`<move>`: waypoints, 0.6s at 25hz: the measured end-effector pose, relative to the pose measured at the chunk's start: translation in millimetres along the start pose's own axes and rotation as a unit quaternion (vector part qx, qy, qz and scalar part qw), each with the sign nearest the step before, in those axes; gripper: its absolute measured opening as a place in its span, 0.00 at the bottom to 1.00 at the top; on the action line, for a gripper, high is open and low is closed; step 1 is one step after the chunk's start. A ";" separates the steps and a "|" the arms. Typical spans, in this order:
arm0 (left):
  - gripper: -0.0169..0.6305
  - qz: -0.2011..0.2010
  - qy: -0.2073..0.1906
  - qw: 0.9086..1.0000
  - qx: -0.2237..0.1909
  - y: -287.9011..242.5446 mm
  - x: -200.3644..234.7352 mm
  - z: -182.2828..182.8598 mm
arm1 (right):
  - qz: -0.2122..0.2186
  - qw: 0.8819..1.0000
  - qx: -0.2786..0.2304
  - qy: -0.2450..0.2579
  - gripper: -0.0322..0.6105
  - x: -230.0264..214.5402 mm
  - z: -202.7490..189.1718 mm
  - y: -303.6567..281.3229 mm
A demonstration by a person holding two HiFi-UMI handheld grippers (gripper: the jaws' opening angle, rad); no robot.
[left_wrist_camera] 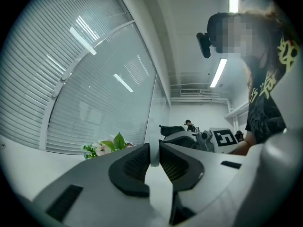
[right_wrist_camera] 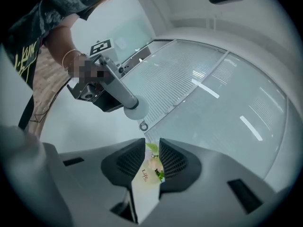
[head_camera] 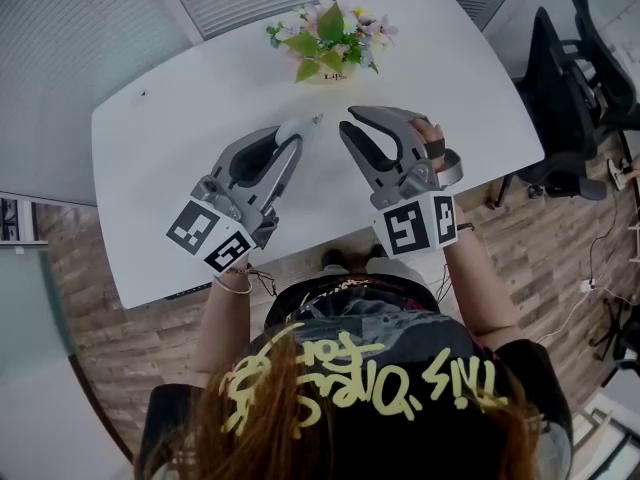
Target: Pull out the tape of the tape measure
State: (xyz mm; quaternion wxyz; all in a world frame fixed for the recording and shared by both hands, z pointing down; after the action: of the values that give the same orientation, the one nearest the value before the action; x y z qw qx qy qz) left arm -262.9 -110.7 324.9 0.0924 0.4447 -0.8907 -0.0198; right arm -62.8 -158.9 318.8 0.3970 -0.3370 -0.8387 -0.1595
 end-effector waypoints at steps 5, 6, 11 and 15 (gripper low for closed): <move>0.12 0.010 -0.010 1.000 0.005 -8.0 -0.2 -2.1 | -0.001 0.991 -0.008 -0.137 0.17 -13.0 -11.5 3.1; 0.12 0.012 -0.013 1.000 0.004 -9.5 -0.6 -2.3 | -0.003 0.985 -0.017 -0.170 0.17 -15.8 -15.6 3.1; 0.12 0.032 -0.026 0.999 0.010 -18.1 -7.6 -4.7 | -0.005 0.960 -0.016 -0.280 0.17 -24.9 -39.9 9.4; 0.12 0.047 -0.033 0.998 0.001 -26.5 -12.6 -7.1 | 0.005 0.958 -0.010 -0.286 0.17 -27.8 -52.2 12.5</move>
State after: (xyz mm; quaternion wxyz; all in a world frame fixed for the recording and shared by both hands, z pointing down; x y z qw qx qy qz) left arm -233.3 -116.4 326.9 0.0636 0.4019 -0.9130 -0.0293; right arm -12.3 -190.0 330.5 0.1380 -0.3770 -0.9137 -0.0625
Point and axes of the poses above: the fingertips, and each gripper's own axes: y backward along the fingers, x to its left, z out of its top, the point moved 10 cm from there along y, backward along the fingers, and after that the axes turned 15 degrees about -z, right-handed, at the moved point
